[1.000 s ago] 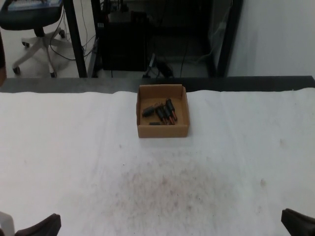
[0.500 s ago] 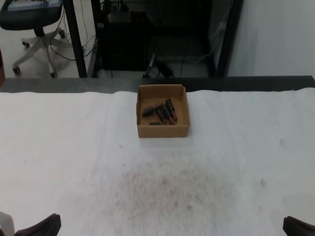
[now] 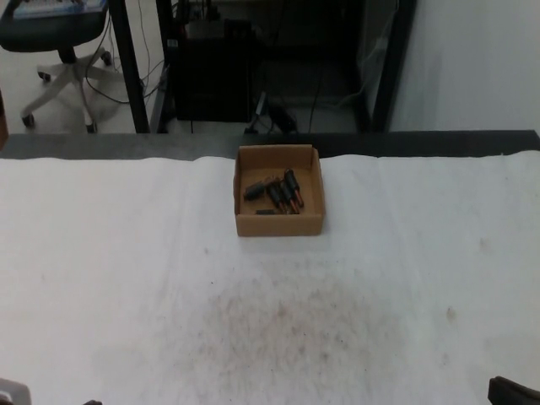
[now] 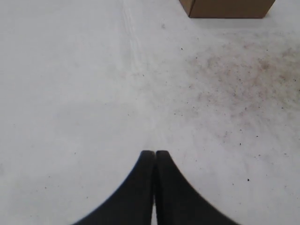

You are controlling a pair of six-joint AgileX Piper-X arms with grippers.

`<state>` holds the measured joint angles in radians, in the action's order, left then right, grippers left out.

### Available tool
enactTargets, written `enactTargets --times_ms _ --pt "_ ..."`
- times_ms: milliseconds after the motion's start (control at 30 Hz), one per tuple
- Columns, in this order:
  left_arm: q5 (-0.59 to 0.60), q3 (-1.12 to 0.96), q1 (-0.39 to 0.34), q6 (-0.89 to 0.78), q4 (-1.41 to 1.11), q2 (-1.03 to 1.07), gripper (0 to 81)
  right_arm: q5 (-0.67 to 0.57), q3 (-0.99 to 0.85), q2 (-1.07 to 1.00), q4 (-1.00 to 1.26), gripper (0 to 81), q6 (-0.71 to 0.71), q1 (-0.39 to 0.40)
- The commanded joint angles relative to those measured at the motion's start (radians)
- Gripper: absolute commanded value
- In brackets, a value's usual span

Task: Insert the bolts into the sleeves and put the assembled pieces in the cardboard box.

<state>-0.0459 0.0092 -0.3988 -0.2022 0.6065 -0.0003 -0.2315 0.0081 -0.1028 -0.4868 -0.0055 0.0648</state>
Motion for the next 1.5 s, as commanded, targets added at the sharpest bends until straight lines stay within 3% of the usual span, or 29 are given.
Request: enactTargets --times_ms 0,500,633,1067,1467 --pt "-0.005 -0.009 -0.001 -0.008 0.003 0.000 0.3 -0.006 -0.008 0.004 -0.001 0.8 0.013 -0.034" --pt "0.003 -0.009 0.016 -0.009 0.003 0.000 0.3 -0.006 -0.008 0.018 0.004 0.8 0.012 -0.060" --pt "0.003 -0.009 0.062 -0.009 0.003 0.000 0.3 -0.006 -0.008 0.103 0.004 0.8 0.012 -0.052" --pt "0.003 -0.009 0.173 -0.009 0.003 0.000 0.3 -0.007 -0.008 0.103 0.064 0.8 0.012 -0.040" --pt "0.003 -0.009 0.174 -0.009 0.003 0.000 0.3 -0.007 -0.008 0.103 0.064 0.8 0.012 -0.040"
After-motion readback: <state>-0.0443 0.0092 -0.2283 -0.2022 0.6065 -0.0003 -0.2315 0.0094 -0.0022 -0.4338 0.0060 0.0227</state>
